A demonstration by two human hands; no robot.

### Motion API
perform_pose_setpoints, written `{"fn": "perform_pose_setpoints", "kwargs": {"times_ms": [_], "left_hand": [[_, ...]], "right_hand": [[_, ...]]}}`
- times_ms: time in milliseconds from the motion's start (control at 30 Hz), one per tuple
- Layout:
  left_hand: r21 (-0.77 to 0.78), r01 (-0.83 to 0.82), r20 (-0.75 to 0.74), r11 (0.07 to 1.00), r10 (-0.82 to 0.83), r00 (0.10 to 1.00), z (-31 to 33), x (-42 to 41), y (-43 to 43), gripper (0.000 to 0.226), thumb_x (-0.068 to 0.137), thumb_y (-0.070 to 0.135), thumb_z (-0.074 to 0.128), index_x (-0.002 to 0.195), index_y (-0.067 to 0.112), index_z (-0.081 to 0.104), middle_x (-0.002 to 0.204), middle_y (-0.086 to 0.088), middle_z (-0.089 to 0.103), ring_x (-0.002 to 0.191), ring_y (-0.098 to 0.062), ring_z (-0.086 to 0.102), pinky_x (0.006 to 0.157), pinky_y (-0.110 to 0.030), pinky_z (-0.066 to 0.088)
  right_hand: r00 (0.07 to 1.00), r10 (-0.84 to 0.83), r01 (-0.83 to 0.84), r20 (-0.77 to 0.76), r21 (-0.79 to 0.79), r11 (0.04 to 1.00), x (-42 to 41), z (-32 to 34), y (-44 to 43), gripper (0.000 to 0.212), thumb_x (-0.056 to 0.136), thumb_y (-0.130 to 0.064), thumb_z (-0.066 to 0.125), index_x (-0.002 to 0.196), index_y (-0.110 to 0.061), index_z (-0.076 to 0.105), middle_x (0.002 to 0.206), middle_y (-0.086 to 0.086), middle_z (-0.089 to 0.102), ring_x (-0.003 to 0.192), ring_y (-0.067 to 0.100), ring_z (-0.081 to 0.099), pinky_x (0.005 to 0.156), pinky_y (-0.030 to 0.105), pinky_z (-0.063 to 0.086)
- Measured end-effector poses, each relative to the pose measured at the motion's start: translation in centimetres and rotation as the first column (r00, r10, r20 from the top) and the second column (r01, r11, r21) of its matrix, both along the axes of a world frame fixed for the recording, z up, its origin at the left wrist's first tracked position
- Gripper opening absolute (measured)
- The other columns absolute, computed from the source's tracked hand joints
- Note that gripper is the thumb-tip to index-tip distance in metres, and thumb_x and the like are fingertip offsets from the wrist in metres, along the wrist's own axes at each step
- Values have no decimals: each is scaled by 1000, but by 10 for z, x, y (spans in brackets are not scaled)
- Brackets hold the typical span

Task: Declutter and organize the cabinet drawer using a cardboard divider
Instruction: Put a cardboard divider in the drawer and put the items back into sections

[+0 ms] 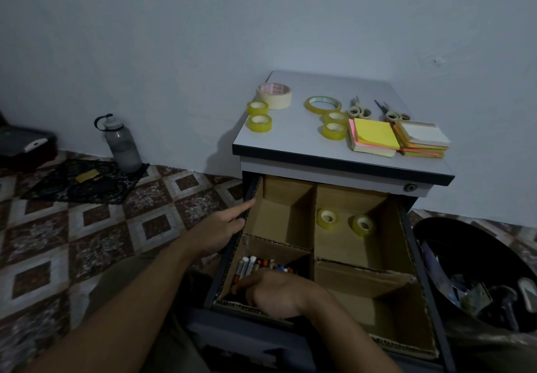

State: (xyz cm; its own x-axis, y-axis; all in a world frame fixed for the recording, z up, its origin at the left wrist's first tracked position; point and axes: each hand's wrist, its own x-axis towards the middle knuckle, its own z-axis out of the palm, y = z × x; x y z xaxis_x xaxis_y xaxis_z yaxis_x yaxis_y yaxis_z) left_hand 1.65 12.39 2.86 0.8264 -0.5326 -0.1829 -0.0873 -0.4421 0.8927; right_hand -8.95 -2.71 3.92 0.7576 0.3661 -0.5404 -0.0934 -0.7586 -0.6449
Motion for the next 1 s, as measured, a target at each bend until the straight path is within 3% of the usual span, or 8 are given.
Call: {"fn": "perform_pose_setpoints", "kwargs": {"times_ms": [67,167,300,533,600,700,833,1000], "left_hand": [[0,-7,-7,1000,7,1000,1,-2,-1,45,107,22,39,143,49,39,154,12,38,140,-9,38,120,-32,27],[12,-16,-10,1000,16,1000,6,-4,-2,45,107,21,38,143,49,38,154,12,38,140,-17,39,118,-32,28],[48,-15,14,999,14,1000,10,-5,-5,46,108,21,37,148,44,35,152,6,43,134,-29,43,110,-31,33],[14,8,17,1000,-8,1000,-1,2,0,45,107,24,39,133,60,39,154,12,38,139,-9,40,119,-32,29],[4,10,9,1000,-10,1000,-2,2,-1,45,107,23,39,140,53,38,154,11,38,138,-9,40,118,-31,29],[-8,16,1,1000,-16,1000,-1,1,-2,45,107,20,38,142,48,37,154,12,37,138,-7,39,115,-24,29],[-23,16,-1,1000,-16,1000,-2,0,0,43,107,23,38,137,55,38,154,13,38,138,-7,40,118,-28,29],[-2,11,19,1000,-11,1000,-1,0,-2,46,108,22,37,148,44,35,153,12,39,135,-11,43,99,-12,36]], "right_hand": [[997,-81,80,4,55,995,1,2,-5,36,94,-5,43,122,-1,65,116,11,67,94,15,56,79,24,45],[971,-238,234,13,144,962,6,13,-13,32,94,-7,47,117,-4,68,94,6,66,79,17,60,76,33,52],[964,-265,264,-10,109,958,12,26,-26,31,95,-4,41,112,-8,68,103,14,72,86,21,64,74,35,50],[981,-184,183,56,11,983,10,14,-18,25,93,-3,48,102,-10,71,91,4,67,76,14,58,73,32,52],[988,-156,156,22,3,988,11,12,-18,25,94,-5,46,100,-5,70,95,12,70,79,19,59,73,41,52],[992,-96,97,-81,9,995,8,13,-11,23,98,-10,45,104,-5,67,103,12,67,84,18,58,74,33,45],[999,-16,19,28,-123,992,8,8,-7,38,102,-19,41,135,-6,55,145,11,49,131,24,46,101,27,34],[999,42,-37,34,-153,988,6,9,-10,37,103,-21,41,133,-8,58,145,10,51,131,23,46,93,24,32]]}}
